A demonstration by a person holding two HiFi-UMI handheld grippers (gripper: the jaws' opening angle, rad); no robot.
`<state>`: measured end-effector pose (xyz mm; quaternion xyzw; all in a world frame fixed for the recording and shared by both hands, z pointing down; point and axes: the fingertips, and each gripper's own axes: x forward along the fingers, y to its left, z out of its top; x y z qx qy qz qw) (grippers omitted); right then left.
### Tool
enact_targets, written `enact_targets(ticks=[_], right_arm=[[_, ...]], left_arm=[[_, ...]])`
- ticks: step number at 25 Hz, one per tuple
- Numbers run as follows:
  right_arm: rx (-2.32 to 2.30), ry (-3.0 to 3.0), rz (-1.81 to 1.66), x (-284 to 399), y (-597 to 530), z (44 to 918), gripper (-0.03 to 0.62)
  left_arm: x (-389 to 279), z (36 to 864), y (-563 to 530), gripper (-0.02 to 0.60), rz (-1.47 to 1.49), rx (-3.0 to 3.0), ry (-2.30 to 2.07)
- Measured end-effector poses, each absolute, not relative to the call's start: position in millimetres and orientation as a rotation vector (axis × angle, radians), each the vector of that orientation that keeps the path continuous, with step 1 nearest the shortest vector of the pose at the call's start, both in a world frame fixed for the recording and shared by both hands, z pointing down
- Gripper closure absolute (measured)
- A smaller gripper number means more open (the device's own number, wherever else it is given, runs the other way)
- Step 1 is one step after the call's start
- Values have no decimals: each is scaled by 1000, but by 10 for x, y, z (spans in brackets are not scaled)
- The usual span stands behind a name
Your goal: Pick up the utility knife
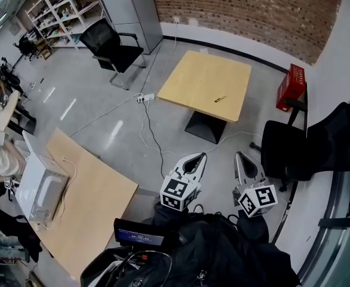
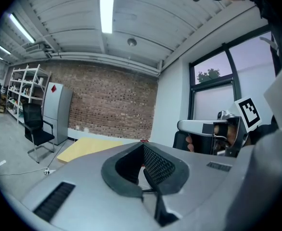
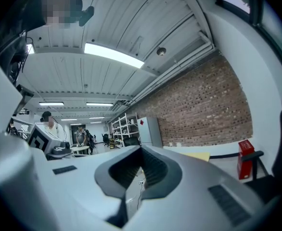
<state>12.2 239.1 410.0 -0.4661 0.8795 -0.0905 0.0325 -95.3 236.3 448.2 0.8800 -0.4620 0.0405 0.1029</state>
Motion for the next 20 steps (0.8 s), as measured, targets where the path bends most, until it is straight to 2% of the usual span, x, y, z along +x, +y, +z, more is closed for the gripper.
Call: enact_targets(ticks=[8,20], right_arm=[[-1453,2710,-298,29,2338,4171,589],[-1460,2708,-300,225,1704,4176,589]], left_arm=[[-1104,4559,2288,581,116,2566,-1371],[-898,4578,1660,581,115,2565,-1360]])
